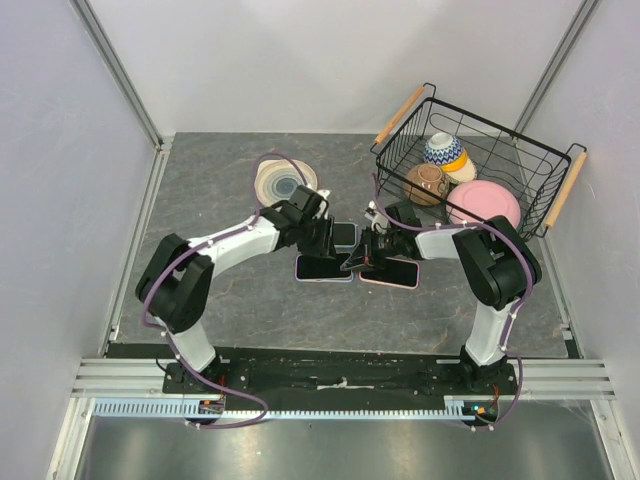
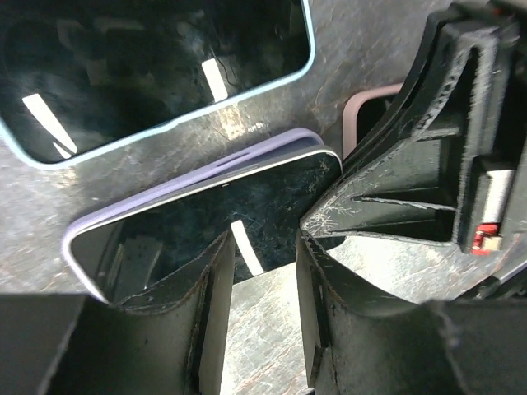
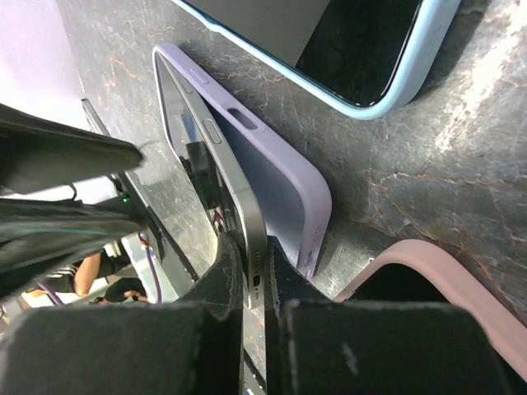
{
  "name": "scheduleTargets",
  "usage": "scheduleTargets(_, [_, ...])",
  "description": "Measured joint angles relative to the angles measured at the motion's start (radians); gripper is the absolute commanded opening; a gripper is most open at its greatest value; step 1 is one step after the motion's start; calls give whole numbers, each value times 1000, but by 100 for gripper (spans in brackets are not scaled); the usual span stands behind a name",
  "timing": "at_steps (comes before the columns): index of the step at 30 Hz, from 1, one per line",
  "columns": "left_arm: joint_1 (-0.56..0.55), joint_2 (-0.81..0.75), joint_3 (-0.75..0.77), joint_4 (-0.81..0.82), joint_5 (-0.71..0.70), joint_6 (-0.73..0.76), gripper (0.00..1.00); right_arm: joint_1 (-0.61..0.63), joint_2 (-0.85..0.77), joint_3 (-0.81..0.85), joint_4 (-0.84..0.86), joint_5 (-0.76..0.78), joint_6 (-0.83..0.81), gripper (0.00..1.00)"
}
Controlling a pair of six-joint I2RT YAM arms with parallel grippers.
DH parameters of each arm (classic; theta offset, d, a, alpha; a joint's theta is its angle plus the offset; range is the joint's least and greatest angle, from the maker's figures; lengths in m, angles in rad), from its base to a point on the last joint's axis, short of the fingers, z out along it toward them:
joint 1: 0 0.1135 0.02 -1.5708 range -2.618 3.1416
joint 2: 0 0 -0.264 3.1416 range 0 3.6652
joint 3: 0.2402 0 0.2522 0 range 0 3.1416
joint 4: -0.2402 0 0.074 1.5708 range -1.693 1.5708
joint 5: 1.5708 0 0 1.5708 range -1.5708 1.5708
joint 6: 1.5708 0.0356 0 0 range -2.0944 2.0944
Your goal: Put the phone into the phone case
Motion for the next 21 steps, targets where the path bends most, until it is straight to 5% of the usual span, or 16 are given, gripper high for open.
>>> scheduleTargets(21, [-24, 128, 8, 29, 74, -24, 40, 77, -36, 94, -218, 216, -83, 47])
